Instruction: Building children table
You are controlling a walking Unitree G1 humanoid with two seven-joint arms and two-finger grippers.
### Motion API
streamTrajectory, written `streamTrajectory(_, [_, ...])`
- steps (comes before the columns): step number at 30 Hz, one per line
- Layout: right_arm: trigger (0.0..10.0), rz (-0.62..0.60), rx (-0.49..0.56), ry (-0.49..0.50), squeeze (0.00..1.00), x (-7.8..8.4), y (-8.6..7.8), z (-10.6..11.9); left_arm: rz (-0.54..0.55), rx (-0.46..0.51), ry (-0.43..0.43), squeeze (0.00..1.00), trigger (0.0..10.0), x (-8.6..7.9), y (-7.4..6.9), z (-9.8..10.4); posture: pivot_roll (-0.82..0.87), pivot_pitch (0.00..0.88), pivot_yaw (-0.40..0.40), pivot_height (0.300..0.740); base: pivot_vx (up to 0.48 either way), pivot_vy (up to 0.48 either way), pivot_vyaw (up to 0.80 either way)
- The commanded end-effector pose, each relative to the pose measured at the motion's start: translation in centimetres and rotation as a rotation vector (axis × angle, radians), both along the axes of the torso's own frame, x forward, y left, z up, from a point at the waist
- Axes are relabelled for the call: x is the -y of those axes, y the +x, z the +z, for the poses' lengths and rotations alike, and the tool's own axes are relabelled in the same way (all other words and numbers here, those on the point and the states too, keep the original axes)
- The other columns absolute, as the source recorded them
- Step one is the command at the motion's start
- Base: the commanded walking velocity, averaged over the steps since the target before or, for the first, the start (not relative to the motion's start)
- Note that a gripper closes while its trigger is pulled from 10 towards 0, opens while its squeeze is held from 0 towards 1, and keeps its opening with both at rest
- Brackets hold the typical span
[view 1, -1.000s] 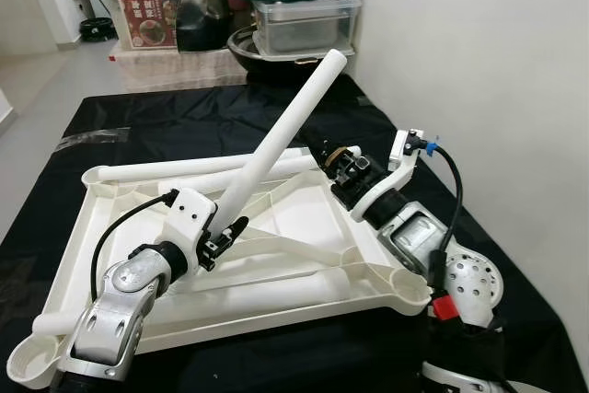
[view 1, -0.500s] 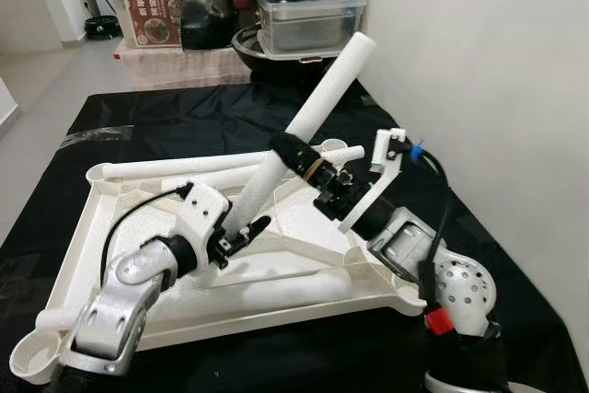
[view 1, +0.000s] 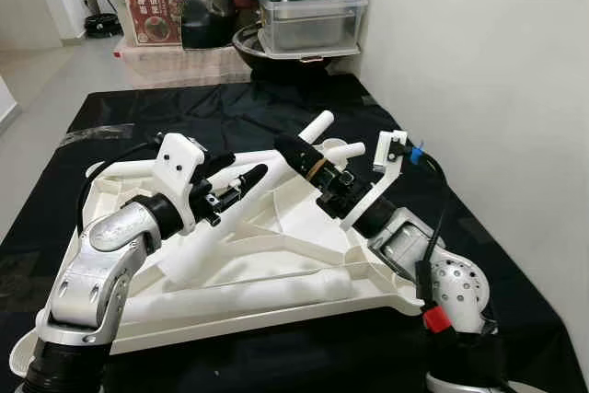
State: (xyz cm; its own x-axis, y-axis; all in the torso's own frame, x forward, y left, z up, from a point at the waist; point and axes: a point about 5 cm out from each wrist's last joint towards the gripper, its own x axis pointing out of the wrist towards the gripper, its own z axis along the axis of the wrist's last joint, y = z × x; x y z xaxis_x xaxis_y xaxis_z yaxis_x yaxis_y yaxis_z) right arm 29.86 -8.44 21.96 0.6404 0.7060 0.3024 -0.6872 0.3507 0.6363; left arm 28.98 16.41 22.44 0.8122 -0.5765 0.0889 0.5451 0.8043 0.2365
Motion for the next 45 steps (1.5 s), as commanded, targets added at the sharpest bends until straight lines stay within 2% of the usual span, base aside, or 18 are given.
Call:
streamTrajectory(1, [10.0,-0.028,-0.032,-0.03,0.24,0.1,0.3,-0.8,0.008,-0.047,0.022,0.0,10.0,0.0,-0.1,-0.9,0.03,0.0,-0.052,0.74,0.0,0.0,0.0])
streamTrajectory(2, [10.0,-0.038,-0.038,-0.043,0.0,0.2,0.5,-1.0,0.03,-0.081,0.016,0.0,10.0,-0.2,0.0,-1.4,0.03,0.0,-0.052,0.74,0.0,0.0,0.0])
streamTrajectory(3, [10.0,-0.058,-0.051,-0.06,0.0,0.5,0.7,-1.3,0.088,-0.148,-0.008,0.0,10.0,-0.5,0.4,-2.1,0.03,0.0,-0.051,0.74,0.0,0.0,0.0])
streamTrajectory(5, [10.0,-0.065,-0.056,-0.066,0.0,0.6,0.8,-1.4,0.107,-0.176,-0.011,0.0,10.0,-0.6,0.5,-2.6,0.03,0.0,-0.051,0.74,0.0,0.0,0.0])
streamTrajectory(7, [10.0,-0.082,-0.075,-0.075,0.0,0.7,1.0,-1.7,0.187,-0.229,-0.02,0.0,10.0,-1.2,0.9,-3.5,0.03,0.0,-0.05,0.74,0.0,0.0,0.0])
streamTrajectory(9, [10.0,-0.091,-0.088,-0.087,0.0,0.8,1.1,-2.0,0.257,-0.292,-0.068,0.0,10.0,-1.7,1.2,-4.3,0.03,0.0,-0.051,0.74,0.0,0.0,0.0])
streamTrajectory(12, [10.0,-0.099,-0.104,-0.089,0.0,0.8,1.3,-2.3,0.278,-0.323,-0.086,0.0,10.0,-2.0,1.3,-4.9,0.03,0.0,-0.051,0.74,0.0,0.0,0.0])
streamTrajectory(14, [10.0,-0.108,-0.12,-0.092,0.0,0.7,1.4,-2.5,0.207,-0.388,-0.138,0.0,10.0,-1.5,1.0,-5.3,0.03,0.0,-0.052,0.74,0.0,0.0,0.0])
streamTrajectory(17, [10.0,-0.11,-0.122,-0.093,0.0,0.7,1.5,-2.5,0.195,-0.398,-0.146,0.0,10.0,-1.4,1.0,-5.4,0.03,0.0,-0.052,0.74,0.0,0.0,0.0])
streamTrajectory(18, [10.0,-0.13,-0.151,-0.079,0.0,0.8,1.8,-2.6,0.143,-0.483,-0.083,0.0,10.0,-1.1,0.7,-6.6,0.03,0.0,-0.043,0.74,0.0,0.0,0.0])
streamTrajectory(23, [10.0,-0.166,-0.201,-0.056,0.0,1.1,2.3,-2.9,0.084,-0.565,0.002,0.0,10.0,-1.4,0.8,-7.5,0.03,0.0,-0.034,0.74,0.0,0.0,0.0])
streamTrajectory(30, [10.0,-0.195,-0.231,-0.044,0.0,1.3,2.6,-3.2,0.048,-0.582,0.022,0.0,10.0,-1.9,1.9,-6.8,0.03,0.0,-0.028,0.74,0.0,0.0,0.0])
streamTrajectory(32, [10.0,-0.212,-0.262,-0.027,0.0,1.3,2.8,-3.5,0.003,-0.598,0.07,0.0,10.0,-2.0,2.1,-6.9,0.03,0.0,-0.017,0.74,0.0,0.0,0.0])
streamTrajectory(34, [10.0,-0.212,-0.262,-0.027,0.0,1.3,2.8,-3.5,0.003,-0.598,0.07,0.0,10.0,-2.0,2.1,-6.9,0.03,0.0,-0.017,0.74,0.0,0.0,0.0])
streamTrajectory(37, [10.0,-0.242,-0.314,-0.005,0.0,1.6,3.1,-3.9,-0.103,-0.56,0.277,0.0,10.0,-2.3,1.8,-7.3,0.03,0.0,-0.012,0.74,0.0,0.0,0.0])
streamTrajectory(39, [10.0,-0.249,-0.322,-0.002,0.0,1.6,3.1,-4.0,-0.132,-0.548,0.314,0.0,10.0,-2.3,1.7,-7.3,0.03,0.0,-0.012,0.74,0.0,0.0,0.0])
streamTrajectory(40, [10.0,-0.249,-0.322,-0.002,0.0,1.6,3.1,-4.0,-0.132,-0.548,0.314,0.0,10.0,-2.3,1.7,-7.3,0.03,0.0,-0.012,0.74,0.0,0.0,0.0])
streamTrajectory(45, [10.0,-0.265,-0.349,0.01,0.0,1.5,3.3,-4.2,-0.28,-0.498,0.273,0.0,10.0,-1.4,1.1,-6.1,0.02,0.0,-0.01,0.74,0.0,0.0,0.0])
